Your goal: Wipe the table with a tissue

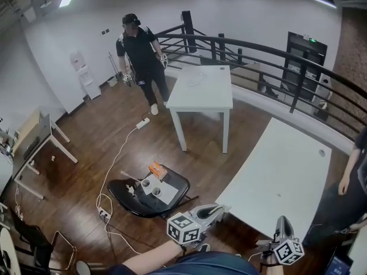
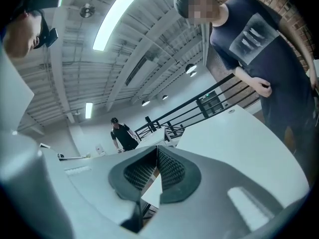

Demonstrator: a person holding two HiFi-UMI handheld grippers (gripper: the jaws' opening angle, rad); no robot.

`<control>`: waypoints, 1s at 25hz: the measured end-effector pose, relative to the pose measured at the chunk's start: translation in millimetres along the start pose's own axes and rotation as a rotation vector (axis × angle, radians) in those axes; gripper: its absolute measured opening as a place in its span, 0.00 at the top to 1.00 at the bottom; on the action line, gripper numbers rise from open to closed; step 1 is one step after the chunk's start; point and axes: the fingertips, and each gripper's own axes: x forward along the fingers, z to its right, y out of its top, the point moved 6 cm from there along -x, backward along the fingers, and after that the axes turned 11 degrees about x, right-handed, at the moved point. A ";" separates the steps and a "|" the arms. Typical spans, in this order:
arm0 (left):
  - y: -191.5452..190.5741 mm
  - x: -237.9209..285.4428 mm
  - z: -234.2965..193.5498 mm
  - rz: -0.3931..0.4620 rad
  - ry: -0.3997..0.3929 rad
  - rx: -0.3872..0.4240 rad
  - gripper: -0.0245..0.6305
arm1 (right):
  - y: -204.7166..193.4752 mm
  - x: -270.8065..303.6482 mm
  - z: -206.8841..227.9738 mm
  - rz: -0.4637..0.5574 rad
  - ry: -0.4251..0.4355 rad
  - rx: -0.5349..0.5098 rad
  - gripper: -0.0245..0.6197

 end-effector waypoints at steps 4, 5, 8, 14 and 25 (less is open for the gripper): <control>-0.6 -5.7 -4.1 0.001 0.030 0.003 0.93 | 0.3 10.9 -5.3 -0.016 0.023 -0.015 0.94; -0.3 -5.8 -4.8 0.001 0.034 0.004 0.93 | 0.7 12.4 -6.1 -0.018 0.025 -0.016 0.94; 0.1 -1.9 -6.2 0.000 0.036 0.007 0.93 | -1.2 13.8 -1.6 -0.022 0.022 -0.007 0.94; -1.2 18.4 5.6 -0.007 0.012 0.023 0.93 | 0.4 -0.2 14.0 -0.003 0.019 0.000 0.94; -4.9 67.8 49.6 -0.048 -0.064 0.043 0.93 | 21.5 -39.5 51.1 0.042 -0.024 0.011 0.94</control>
